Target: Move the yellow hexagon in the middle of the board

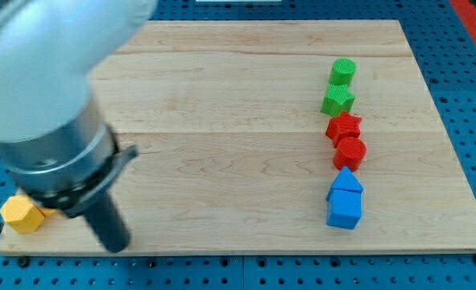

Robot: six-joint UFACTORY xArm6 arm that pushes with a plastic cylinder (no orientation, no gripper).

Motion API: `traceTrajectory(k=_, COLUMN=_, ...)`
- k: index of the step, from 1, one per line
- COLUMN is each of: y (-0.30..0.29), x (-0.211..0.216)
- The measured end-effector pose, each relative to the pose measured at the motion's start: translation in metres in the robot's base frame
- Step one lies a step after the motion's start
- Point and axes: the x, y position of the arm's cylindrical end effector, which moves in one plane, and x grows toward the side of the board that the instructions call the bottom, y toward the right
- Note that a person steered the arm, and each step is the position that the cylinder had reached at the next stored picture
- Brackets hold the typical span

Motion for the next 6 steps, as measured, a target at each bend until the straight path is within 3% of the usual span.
traceTrajectory(k=1, y=-0.098, x=0.003)
traceTrajectory(k=2, y=-0.138, x=-0.002)
traceTrajectory(k=4, y=0.028, x=-0.082)
traceTrajectory(k=5, y=0.049, x=-0.116)
traceTrajectory(k=6, y=0.124, x=-0.154)
